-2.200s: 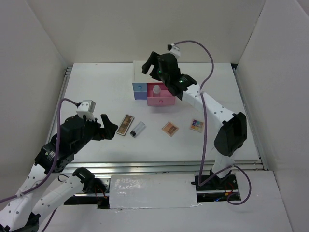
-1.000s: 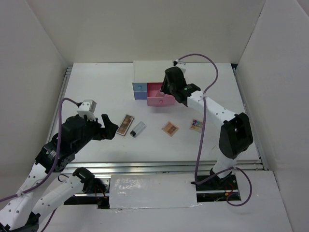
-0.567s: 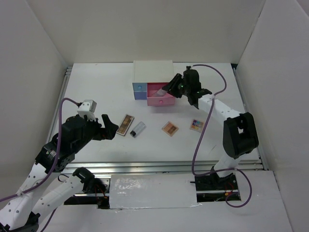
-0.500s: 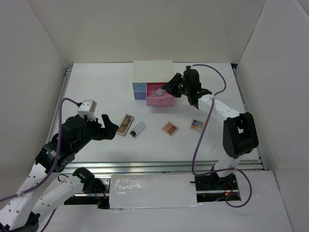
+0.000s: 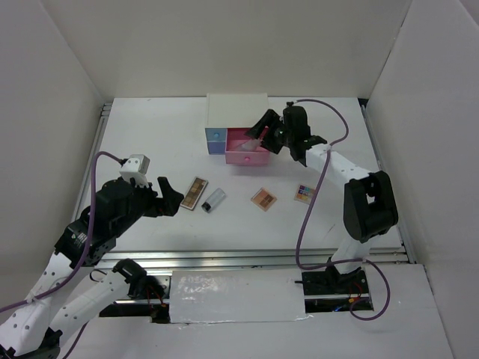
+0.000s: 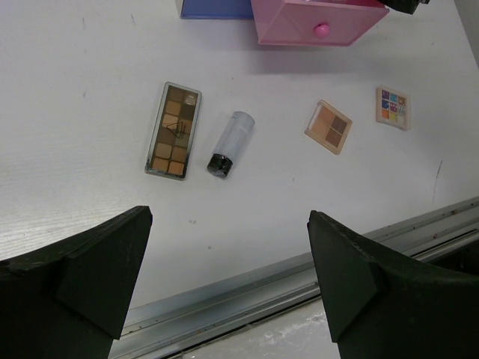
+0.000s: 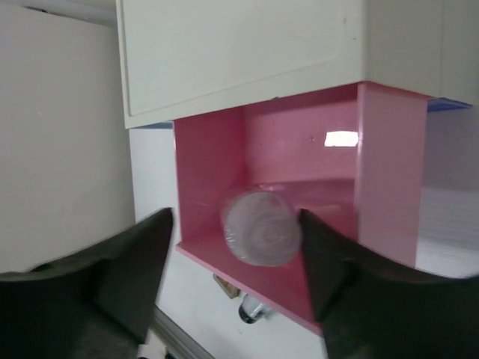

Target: Organize the makeup

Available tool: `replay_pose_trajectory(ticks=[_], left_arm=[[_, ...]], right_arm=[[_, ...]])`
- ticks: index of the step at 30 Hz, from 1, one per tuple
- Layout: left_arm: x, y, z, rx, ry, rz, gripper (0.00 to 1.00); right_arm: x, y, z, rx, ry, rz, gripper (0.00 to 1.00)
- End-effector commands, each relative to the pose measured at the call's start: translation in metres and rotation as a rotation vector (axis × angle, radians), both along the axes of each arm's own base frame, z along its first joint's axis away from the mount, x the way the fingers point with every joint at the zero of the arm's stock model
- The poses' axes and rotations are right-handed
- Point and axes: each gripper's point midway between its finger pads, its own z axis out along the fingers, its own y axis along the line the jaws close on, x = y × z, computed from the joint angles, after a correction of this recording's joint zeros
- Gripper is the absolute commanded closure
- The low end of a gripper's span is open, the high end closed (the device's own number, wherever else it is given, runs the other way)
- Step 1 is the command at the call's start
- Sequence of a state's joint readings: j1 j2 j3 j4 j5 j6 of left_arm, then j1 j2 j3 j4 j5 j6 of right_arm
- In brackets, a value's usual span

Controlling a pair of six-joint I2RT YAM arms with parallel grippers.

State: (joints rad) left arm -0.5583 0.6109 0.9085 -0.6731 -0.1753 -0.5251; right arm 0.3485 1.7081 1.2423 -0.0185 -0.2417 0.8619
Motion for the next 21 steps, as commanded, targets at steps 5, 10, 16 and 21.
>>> replay_pose_trajectory(ticks=[5,10,16,21], left_arm=[[0.003,-0.005,0.004,-0.007,-0.027,-0.022,0.01],[0.004,-0.005,0.002,-0.003,-0.019,-0.015,0.00],[0.013,-0.014,-0.011,0.020,0.024,-0.033,0.01],[0.032,-0.031,-0.045,0.109,0.219,-0.038,0.01]], right_arm=[[0.015,-0.011,0.039,-0.075,-0.090,-0.042,0.00],[0.018,-0.030,0.083,-0.218,-0.175,-0.115,0.00],[0.003,-0.056,0.123,-0.475,-0.244,-0.265,0.00],[-0.052,-0.055,0.138,-0.472,-0.324,-0.167,0.00]])
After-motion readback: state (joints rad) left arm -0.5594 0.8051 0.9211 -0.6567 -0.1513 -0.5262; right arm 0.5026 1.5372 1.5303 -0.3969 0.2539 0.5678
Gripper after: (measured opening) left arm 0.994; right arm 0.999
